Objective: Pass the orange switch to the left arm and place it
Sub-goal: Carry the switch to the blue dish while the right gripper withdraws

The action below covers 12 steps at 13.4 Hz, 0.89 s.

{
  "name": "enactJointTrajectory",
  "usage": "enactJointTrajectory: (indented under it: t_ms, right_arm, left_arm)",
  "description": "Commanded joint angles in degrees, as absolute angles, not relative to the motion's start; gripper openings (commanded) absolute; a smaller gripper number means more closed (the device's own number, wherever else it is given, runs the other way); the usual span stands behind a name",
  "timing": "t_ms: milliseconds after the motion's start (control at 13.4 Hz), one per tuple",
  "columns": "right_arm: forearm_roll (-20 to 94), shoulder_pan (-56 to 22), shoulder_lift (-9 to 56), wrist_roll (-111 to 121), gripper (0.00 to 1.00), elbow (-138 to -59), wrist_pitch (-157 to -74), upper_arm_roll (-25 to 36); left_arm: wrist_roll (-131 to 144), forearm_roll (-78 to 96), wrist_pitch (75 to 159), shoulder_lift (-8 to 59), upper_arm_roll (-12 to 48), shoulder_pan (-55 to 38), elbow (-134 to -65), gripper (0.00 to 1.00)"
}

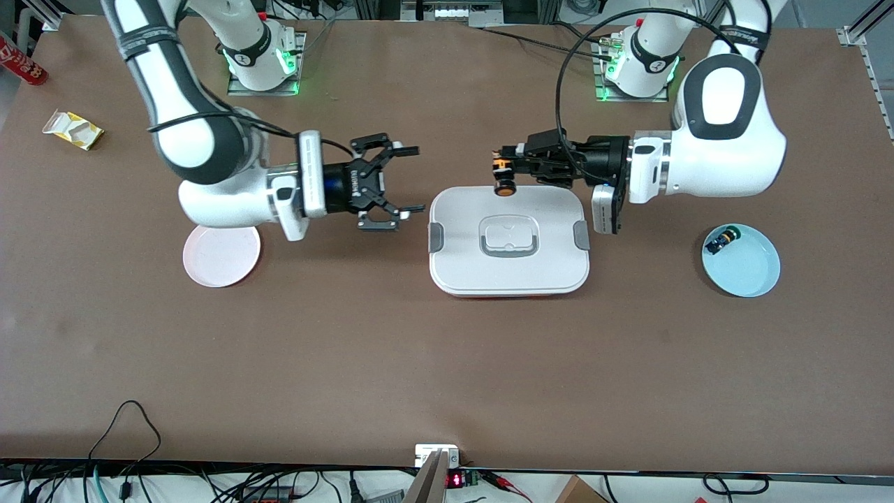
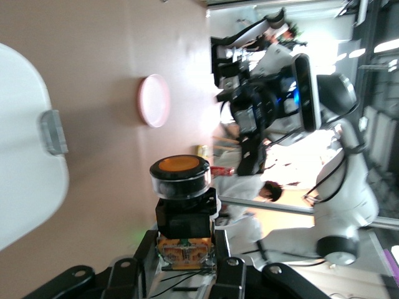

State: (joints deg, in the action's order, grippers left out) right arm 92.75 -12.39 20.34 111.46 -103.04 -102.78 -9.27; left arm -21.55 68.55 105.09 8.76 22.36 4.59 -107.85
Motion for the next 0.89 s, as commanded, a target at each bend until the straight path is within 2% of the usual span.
enactJointTrajectory:
  t_ms: [0, 372, 446, 669, 818]
  right_arm:
    - [87.12, -8.8, 18.81, 104.71, 1.0, -104.59, -97.49, -7.92]
    - [85.78, -8.53, 16.0, 78.89, 1.0, -103.97, -94.84, -4.58]
    - [86.04, -8.53, 15.74, 75.18, 1.0, -103.97, -94.05, -3.87]
    - [86.05, -8.09, 15.56, 59.73, 1.0, -103.71, -93.95, -2.99]
    - [80.9, -8.17, 15.73, 54.42, 1.0, -103.45, -96.75, -2.72]
  left_arm:
    - [-20.57, 56.12, 99.6, 10.54, 22.41, 5.97, -101.89, 0.16]
    - [-21.0, 31.41, 85.46, 17.21, 22.41, 10.18, -88.79, 0.16]
    - [-21.27, 28.16, 82.56, 17.57, 22.41, 10.89, -87.73, 0.16]
    - [-21.62, 14.2, 80.95, 17.75, 22.5, 10.81, -87.1, 0.16]
    - [-22.41, 2.95, 80.16, 18.54, 22.94, 10.2, -87.45, 0.16]
